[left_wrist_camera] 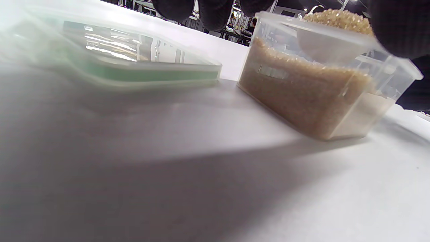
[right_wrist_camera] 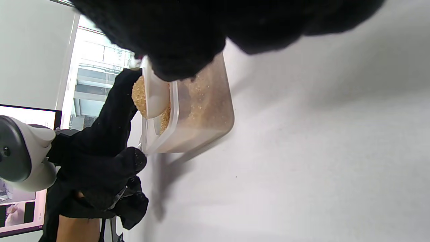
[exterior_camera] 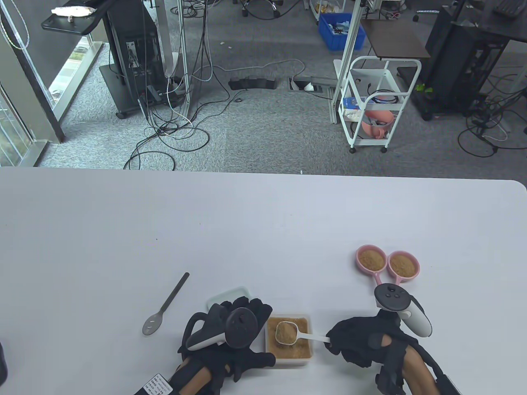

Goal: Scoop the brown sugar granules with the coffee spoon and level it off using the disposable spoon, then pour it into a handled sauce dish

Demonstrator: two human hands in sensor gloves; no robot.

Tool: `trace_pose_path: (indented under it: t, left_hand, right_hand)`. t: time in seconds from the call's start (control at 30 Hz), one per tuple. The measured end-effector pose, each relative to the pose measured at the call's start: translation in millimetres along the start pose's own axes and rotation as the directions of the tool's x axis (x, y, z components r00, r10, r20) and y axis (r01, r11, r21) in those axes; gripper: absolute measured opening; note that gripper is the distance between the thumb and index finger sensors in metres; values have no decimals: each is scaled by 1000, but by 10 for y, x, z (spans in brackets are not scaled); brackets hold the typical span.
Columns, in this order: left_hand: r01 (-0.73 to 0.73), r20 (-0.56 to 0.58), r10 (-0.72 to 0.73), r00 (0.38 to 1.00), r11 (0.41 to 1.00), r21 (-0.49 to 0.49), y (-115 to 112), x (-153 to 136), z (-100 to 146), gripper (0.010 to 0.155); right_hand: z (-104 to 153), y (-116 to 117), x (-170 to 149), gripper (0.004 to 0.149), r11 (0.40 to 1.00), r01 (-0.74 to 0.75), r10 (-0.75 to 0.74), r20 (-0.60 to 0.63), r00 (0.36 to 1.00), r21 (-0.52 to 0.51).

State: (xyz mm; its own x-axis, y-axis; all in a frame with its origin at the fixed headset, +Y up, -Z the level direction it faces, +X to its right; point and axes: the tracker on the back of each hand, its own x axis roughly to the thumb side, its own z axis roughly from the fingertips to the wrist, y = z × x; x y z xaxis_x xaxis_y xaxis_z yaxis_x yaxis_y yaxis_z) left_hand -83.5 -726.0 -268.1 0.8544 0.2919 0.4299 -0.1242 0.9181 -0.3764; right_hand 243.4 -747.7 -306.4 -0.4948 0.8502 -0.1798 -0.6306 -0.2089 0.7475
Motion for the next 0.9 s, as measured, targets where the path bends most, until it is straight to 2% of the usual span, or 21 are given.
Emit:
trace_pose_path:
  t: [0.13, 0.43, 0.73, 0.8, 0.9]
  left_hand:
    - [-13, 5, 13, 1000, 1000, 26, 10, -5, 13, 104]
    - [-66, 1, 68, 998, 963, 260, 268, -56, 189, 94]
    - [-70, -170, 164, 972, 886, 458, 657, -544, 520, 80]
    - [-31, -249, 179, 952, 863, 503, 741, -703, 598, 76]
    - [46, -372, 174, 912, 856, 514, 797, -921, 674, 72]
  right_hand:
    - [-8, -10, -33, 43, 1000, 1, -1, -12, 1000, 1]
    - [5, -12, -32, 43, 1000, 21, -21, -9, 1000, 3]
    - [4, 1, -33, 43, 999, 44, -44, -1, 999, 15]
    - [3, 8, -32, 43, 999, 48, -48, -2, 999, 15]
    - [3, 14, -32, 43, 998, 52, -52, 2, 999, 18]
